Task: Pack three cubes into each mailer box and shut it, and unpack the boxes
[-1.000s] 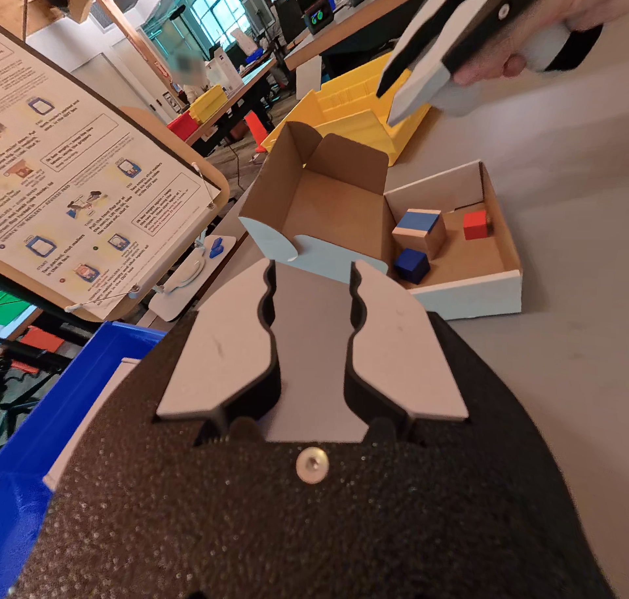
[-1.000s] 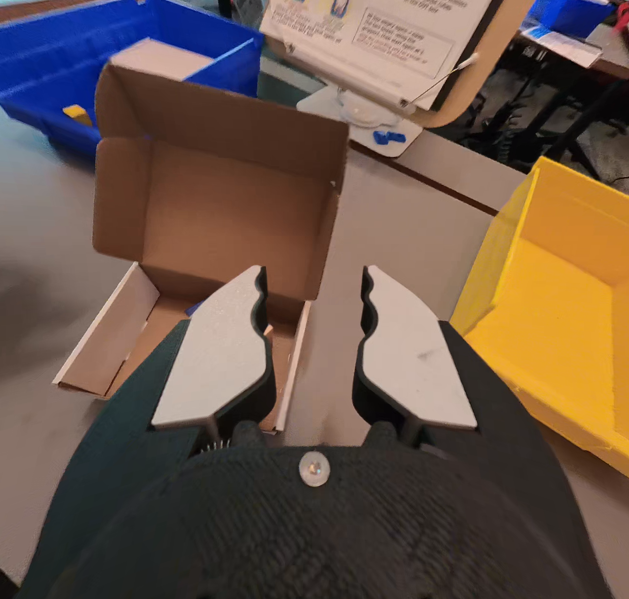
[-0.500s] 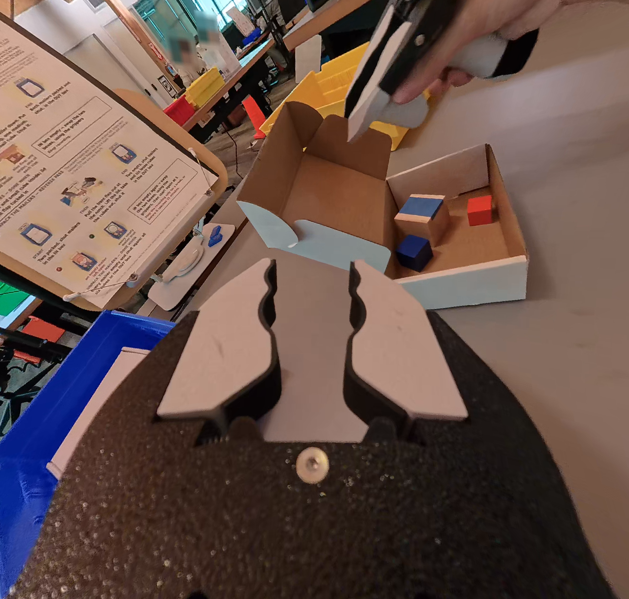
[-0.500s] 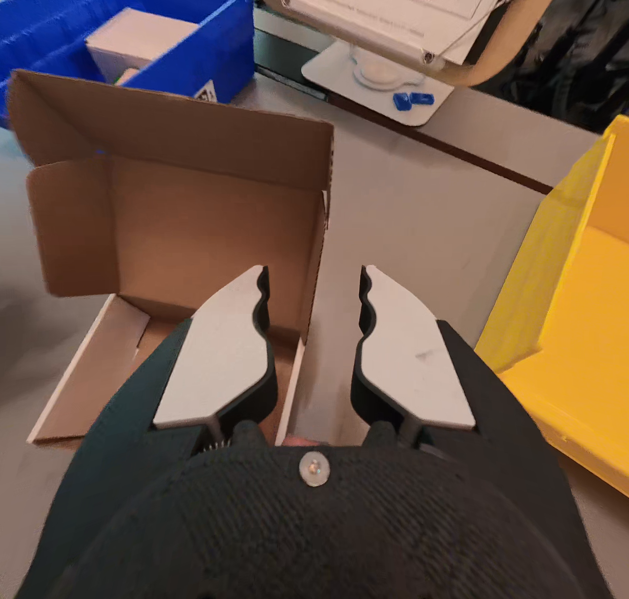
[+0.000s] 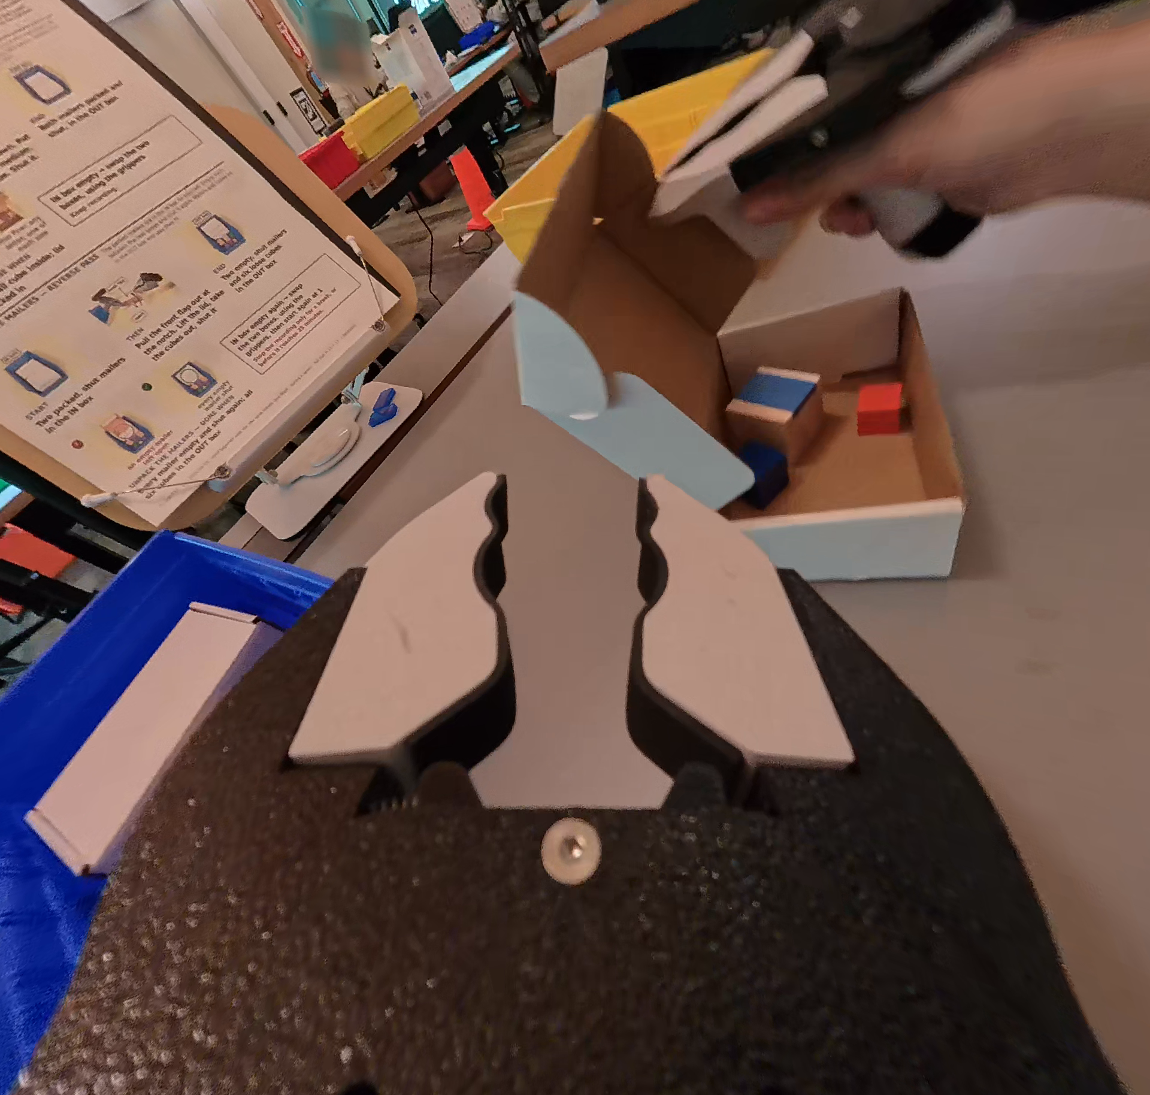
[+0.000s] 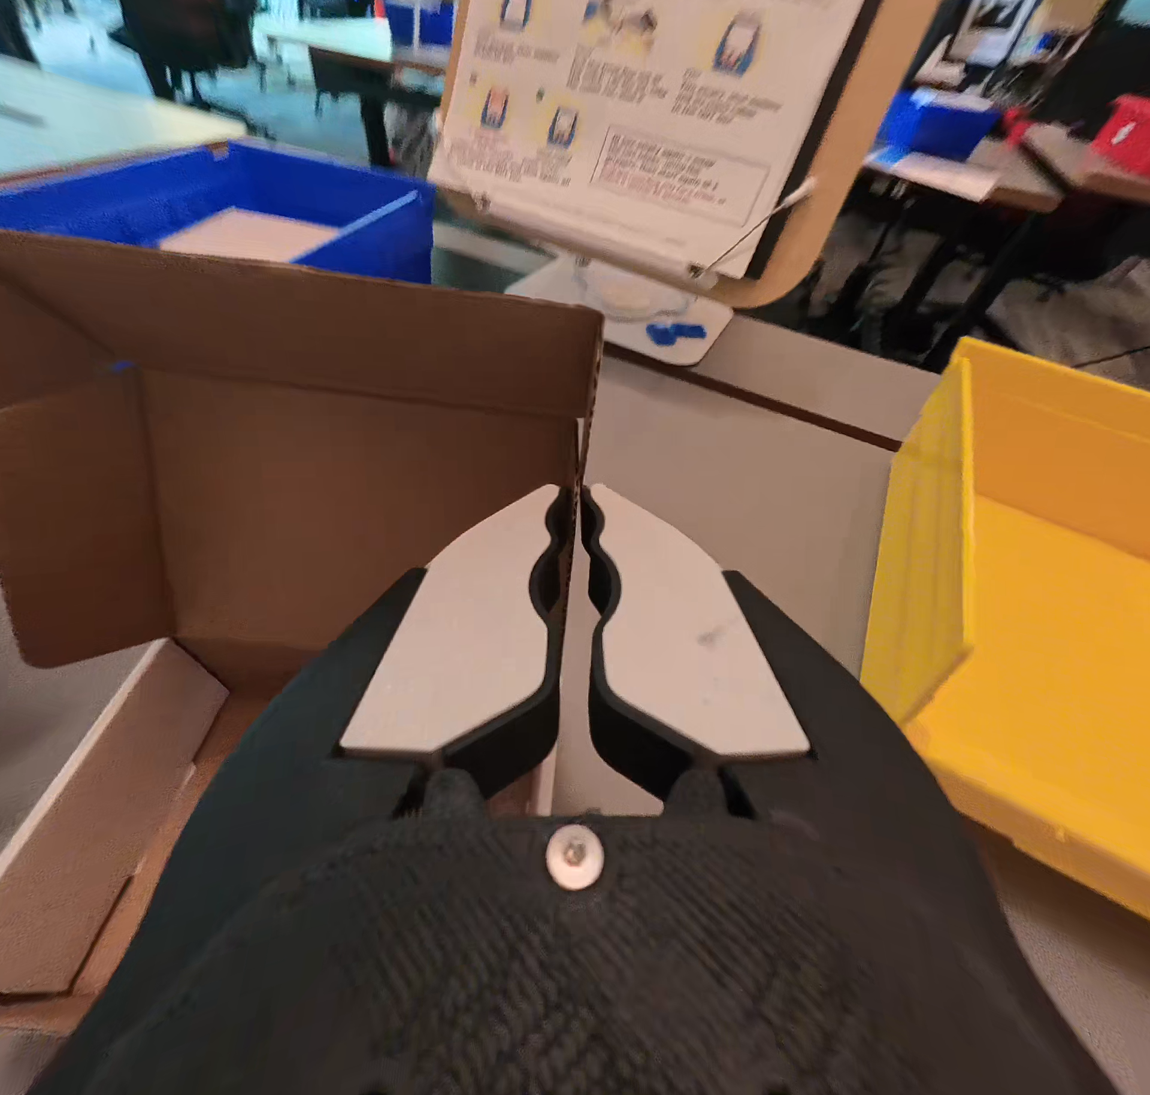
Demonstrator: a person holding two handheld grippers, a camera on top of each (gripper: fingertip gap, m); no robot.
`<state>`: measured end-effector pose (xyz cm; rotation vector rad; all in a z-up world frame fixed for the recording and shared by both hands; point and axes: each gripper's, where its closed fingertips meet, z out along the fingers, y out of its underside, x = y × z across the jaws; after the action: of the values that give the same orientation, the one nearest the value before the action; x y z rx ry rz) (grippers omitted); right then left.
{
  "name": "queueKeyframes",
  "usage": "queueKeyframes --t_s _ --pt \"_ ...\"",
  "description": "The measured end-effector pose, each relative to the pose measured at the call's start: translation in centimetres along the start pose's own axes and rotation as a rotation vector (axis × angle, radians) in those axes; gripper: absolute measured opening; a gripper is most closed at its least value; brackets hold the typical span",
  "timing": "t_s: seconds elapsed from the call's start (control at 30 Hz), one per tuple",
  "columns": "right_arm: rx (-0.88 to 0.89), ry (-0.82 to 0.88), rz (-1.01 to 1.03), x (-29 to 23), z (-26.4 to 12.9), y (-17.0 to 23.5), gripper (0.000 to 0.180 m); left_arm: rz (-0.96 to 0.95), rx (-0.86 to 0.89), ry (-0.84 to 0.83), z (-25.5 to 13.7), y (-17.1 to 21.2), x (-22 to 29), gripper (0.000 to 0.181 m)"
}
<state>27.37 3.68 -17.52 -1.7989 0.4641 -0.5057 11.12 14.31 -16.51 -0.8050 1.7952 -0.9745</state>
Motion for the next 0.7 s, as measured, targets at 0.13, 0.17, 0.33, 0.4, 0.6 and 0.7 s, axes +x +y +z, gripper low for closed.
queueKeyframes --t_s 0.13,0.17,0.33,0.4,0.6,0.7 --pt "0.147 0.084 0.031 0.0 -3.2 0.6 0.002 -0.140 0.027 -0.010 0.6 -1.9 0.6 0.034" --pt "0.169 0.107 0.030 0.0 -3.9 0.8 0.003 -0.169 0.029 0.001 0.8 -2.3 1.1 0.033" --pt "0.222 0.156 0.017 -0.6 -6.7 1.9 0.003 -0.272 -0.044 0.041 1.2 -2.8 2.9 0.033" --pt "0.206 0.145 0.024 -0.8 -7.4 2.5 0.003 -0.378 -0.092 0.021 1.5 -2.3 3.5 0.034" --pt "0.187 0.158 0.010 -1.2 -9.1 3.2 0.003 -0.450 -0.305 -0.045 0.8 1.2 6.4 0.034" --pt "0.187 0.173 -0.009 -1.4 -9.4 3.4 0.003 -0.506 -0.293 0.002 0.7 0.7 8.4 0.032"
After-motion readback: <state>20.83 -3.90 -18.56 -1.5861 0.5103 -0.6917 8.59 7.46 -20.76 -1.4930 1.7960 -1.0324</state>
